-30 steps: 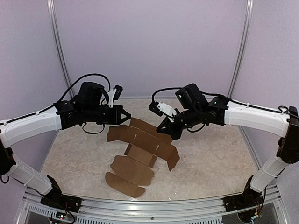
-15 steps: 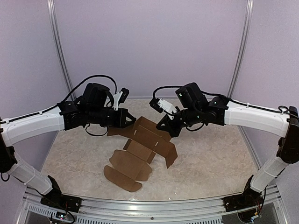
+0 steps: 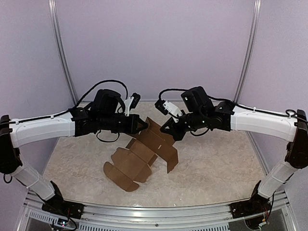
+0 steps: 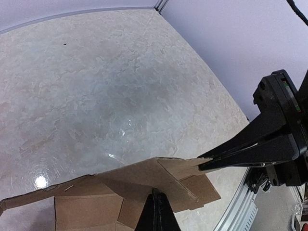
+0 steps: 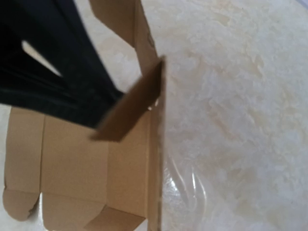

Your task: Fold the paper box

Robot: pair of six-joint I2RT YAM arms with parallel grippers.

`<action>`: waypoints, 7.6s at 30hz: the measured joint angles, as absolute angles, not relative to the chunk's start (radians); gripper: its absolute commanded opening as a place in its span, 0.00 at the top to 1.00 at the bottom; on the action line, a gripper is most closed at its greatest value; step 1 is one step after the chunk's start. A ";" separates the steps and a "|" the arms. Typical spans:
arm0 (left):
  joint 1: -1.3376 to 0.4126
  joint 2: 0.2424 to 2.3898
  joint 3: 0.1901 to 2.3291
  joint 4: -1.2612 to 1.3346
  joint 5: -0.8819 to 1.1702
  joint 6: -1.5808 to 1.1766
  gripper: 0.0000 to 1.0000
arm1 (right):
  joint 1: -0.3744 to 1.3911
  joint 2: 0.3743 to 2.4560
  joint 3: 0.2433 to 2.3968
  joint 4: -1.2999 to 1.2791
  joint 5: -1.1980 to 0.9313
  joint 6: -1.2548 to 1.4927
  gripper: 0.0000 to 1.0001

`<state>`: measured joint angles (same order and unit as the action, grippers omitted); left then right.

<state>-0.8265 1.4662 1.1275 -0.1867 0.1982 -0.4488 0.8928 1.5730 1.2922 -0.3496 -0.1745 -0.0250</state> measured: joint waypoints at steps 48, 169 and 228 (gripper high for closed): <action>-0.808 1.217 0.895 -0.331 -0.070 -0.385 1.00 | 0.894 1.653 1.249 -0.392 -0.132 -0.242 1.00; -0.877 1.382 0.496 0.262 0.181 -0.416 0.40 | 1.345 1.856 0.744 0.831 0.794 -1.052 1.00; -1.024 1.550 0.635 0.283 -0.290 -0.287 1.00 | 1.385 1.897 0.990 0.423 0.797 -0.642 0.59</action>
